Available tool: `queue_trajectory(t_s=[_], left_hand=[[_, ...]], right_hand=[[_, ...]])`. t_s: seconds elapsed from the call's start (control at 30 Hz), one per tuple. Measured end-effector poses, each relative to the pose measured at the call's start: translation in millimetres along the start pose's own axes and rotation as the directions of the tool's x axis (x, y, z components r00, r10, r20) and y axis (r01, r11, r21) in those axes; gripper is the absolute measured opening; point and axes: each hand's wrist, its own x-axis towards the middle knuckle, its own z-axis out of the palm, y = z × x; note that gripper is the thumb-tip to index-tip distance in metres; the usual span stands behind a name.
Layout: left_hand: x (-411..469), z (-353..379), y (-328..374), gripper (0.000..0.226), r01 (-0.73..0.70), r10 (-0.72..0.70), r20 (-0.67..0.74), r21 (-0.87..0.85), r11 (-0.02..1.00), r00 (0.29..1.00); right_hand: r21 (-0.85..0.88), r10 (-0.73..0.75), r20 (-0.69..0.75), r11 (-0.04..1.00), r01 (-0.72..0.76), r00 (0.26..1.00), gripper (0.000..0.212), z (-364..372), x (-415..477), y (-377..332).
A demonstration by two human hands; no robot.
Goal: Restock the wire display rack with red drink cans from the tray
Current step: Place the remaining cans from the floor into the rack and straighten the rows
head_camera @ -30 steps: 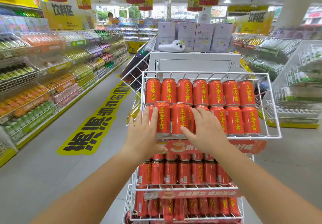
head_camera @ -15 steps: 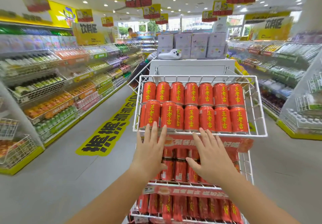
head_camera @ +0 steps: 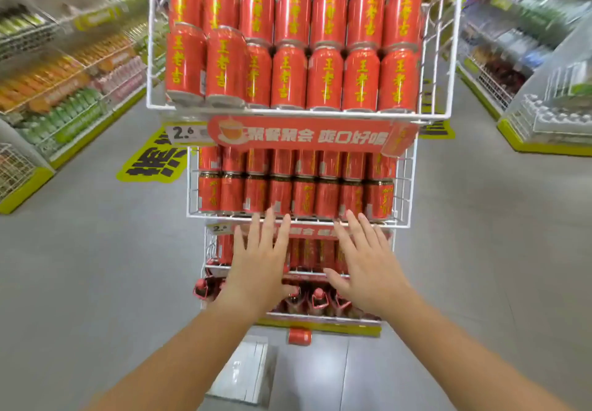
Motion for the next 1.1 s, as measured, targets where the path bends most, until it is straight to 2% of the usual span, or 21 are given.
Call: queue_trajectory(t_s=[0.17, 0.37, 0.5, 0.63, 0.8, 0.93, 1.1], left_hand=[[-14.4, 106.9, 20.5, 0.133, -0.030, 0.034, 0.180, -0.027, 0.999, 0.983], [-33.3, 267.1, 29.7, 0.118, 0.003, 0.052, 0.346, -0.156, 0.988, 0.937], [-41.2, 387.2, 23.5, 0.119, -0.006, 0.054, 0.371, -0.128, 0.992, 0.927], [-49.0, 515.1, 18.4, 0.123, -0.032, 0.047, 0.441, -0.042, 0.999, 0.896], [-50.5, 649.8, 21.5, 0.121, -0.043, 0.060, 0.463, -0.046, 0.998, 0.884], [-45.4, 724.2, 30.5, 0.116, -0.114, 0.115, 0.469, -0.030, 0.993, 0.875], [-13.3, 779.7, 27.5, 0.108, -0.147, 0.123, 0.455, 0.018, 0.989, 0.882]], right_hand=[[0.042, 0.033, 0.141, 0.998, -0.040, 0.989, 0.085, 110.4, -29.7, 9.7], [0.028, 0.041, 0.315, 0.998, -0.052, 0.948, 0.083, 280.7, -64.8, 19.7], [-0.013, 0.060, 0.430, 0.998, -0.061, 0.901, 0.082, 404.7, -76.7, 19.8], [-0.024, 0.033, 0.494, 0.999, -0.025, 0.869, 0.081, 529.5, -82.5, 17.0], [-0.036, 0.002, 0.561, 0.999, 0.022, 0.828, 0.085, 667.2, -75.2, 15.6], [-0.003, 0.023, 0.634, 1.000, -0.027, 0.773, 0.082, 753.4, -64.0, 25.2], [0.059, 0.022, 0.616, 0.996, -0.074, 0.788, 0.088, 831.8, -30.2, 30.0]])
